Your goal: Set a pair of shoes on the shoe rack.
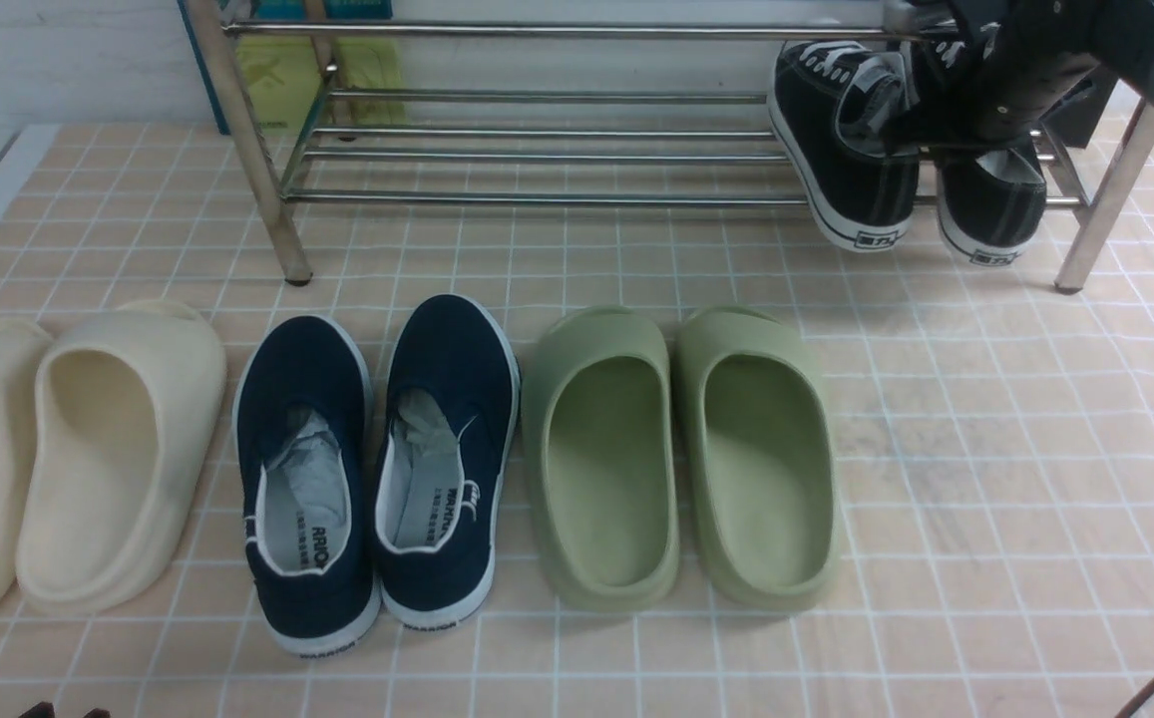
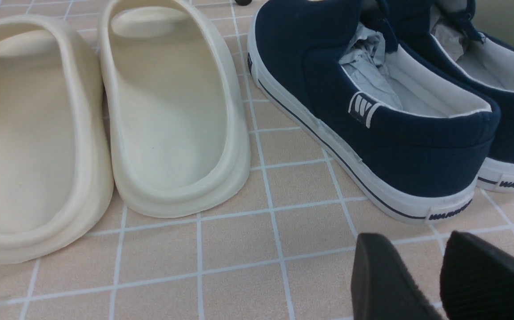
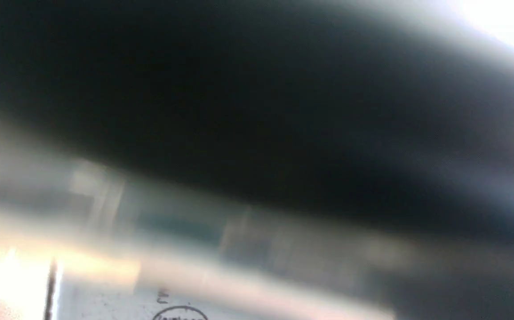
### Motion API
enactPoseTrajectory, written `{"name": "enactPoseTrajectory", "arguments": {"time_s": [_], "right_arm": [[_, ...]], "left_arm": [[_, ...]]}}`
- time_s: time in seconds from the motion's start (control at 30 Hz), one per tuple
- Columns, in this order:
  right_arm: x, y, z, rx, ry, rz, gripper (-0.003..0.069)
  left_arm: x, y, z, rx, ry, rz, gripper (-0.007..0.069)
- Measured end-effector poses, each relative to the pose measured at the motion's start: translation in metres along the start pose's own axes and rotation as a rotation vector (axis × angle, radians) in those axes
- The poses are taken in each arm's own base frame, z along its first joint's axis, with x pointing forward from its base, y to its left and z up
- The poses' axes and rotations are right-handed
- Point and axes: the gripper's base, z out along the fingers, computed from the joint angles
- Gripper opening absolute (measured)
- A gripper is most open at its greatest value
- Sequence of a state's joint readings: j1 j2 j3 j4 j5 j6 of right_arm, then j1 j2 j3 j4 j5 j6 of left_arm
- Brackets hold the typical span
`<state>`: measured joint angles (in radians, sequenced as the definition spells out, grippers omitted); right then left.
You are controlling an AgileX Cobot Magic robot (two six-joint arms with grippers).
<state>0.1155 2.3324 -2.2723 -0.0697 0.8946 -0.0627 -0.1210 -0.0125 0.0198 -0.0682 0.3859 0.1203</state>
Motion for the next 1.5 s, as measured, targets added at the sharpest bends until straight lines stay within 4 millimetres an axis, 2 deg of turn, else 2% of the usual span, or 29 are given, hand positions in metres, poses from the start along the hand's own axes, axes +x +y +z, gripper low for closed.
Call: {"name": "enactPoseTrajectory", "arguments": {"time_s": [0.1,0.2,0.23,0.37,0.4,0.43,0.57,0.6,0.63,0.73,0.77,0.8,0.9,0.93,1.0,1.1,1.13,1.17,1.2,1.23,1.27,1.3,1.4,1.43,1.47,1.5], "right_arm": [[0.000,0.000,-0.004,0.000,0.013,-0.003,0.0239],[-0.002,0.000,-0.024,-0.002,0.051,-0.006,0.0370],[-0.002,0.000,-0.029,-0.003,0.064,-0.006,0.0389],[-0.008,-0.004,-0.074,0.003,0.086,-0.022,0.0423],[-0.011,-0.005,-0.086,0.004,0.078,-0.024,0.0420],[-0.011,-0.005,-0.089,0.004,0.072,-0.023,0.0420],[-0.023,-0.008,-0.164,-0.012,-0.043,-0.006,0.0347],[-0.024,-0.009,-0.189,-0.013,-0.082,-0.002,0.0317],[-0.022,-0.010,-0.215,-0.011,-0.122,0.000,0.0277],[-0.014,-0.012,-0.269,-0.004,-0.201,0.004,0.0171],[-0.007,-0.013,-0.293,0.000,-0.242,0.006,0.0131],[-0.005,-0.013,-0.295,0.001,-0.240,0.005,0.0123],[0.028,-0.014,-0.349,0.027,-0.340,0.001,-0.0003],[0.028,-0.014,-0.349,0.027,-0.340,0.001,-0.0003],[0.062,-0.012,-0.372,0.040,-0.408,-0.003,-0.0018],[0.100,-0.008,-0.383,0.046,-0.484,-0.006,-0.0018],[0.116,-0.007,-0.385,0.048,-0.520,-0.007,-0.0018],[0.119,-0.006,-0.385,0.048,-0.525,-0.007,-0.0018],[0.154,-0.002,-0.383,0.049,-0.548,-0.010,-0.0018],[0.169,-0.001,-0.382,0.051,-0.575,-0.011,-0.0018],[0.193,0.003,-0.377,0.050,-0.588,-0.012,-0.0018],[0.204,0.004,-0.375,0.052,-0.615,-0.013,-0.0018],[0.266,0.012,-0.358,0.054,-0.668,-0.015,-0.0018],[0.273,0.013,-0.355,0.055,-0.677,-0.015,-0.0018],[0.302,0.017,-0.345,0.059,-0.735,-0.016,-0.0017],[0.319,0.019,-0.339,0.062,-0.770,-0.016,-0.0015]], "left_arm": [[0.000,0.000,0.000,0.000,0.000,0.000,0.0239],[0.000,0.000,0.000,0.000,0.000,0.000,0.0239],[0.000,0.000,0.000,0.000,0.000,0.000,0.0239],[0.000,0.000,0.000,0.000,0.000,0.000,0.0239],[0.000,0.000,0.000,0.000,0.000,0.000,0.0239],[0.000,0.000,0.000,0.000,0.000,0.000,0.0239],[0.000,0.000,0.000,0.000,0.000,0.000,0.0239],[0.000,0.000,0.000,0.000,0.000,0.000,0.0239],[0.000,0.000,0.000,0.000,0.000,0.000,0.0239],[0.000,0.000,0.000,0.000,0.000,0.000,0.0239],[0.000,0.000,0.000,0.000,0.000,0.000,0.0239],[0.000,0.000,0.000,0.000,0.000,0.000,0.0239],[0.000,0.000,0.000,0.000,0.000,0.000,0.0239],[0.000,0.000,0.000,0.000,0.000,0.000,0.0239],[0.000,0.000,0.000,0.000,0.000,0.000,0.0239],[0.000,0.000,0.000,0.000,0.000,0.000,0.0239],[0.000,0.000,0.000,0.000,0.000,0.000,0.0239],[0.000,0.000,0.000,0.000,0.000,0.000,0.0239],[0.000,0.000,0.000,0.000,0.000,0.000,0.0239],[0.000,0.000,0.000,0.000,0.000,0.000,0.0239],[0.000,0.000,0.000,0.000,0.000,0.000,0.0239],[0.000,0.000,0.000,0.000,0.000,0.000,0.0239],[0.000,0.000,0.000,0.000,0.000,0.000,0.0239],[0.000,0.000,0.000,0.000,0.000,0.000,0.0239],[0.000,0.000,0.000,0.000,0.000,0.000,0.0239],[0.000,0.000,0.000,0.000,0.000,0.000,0.0239]]}}
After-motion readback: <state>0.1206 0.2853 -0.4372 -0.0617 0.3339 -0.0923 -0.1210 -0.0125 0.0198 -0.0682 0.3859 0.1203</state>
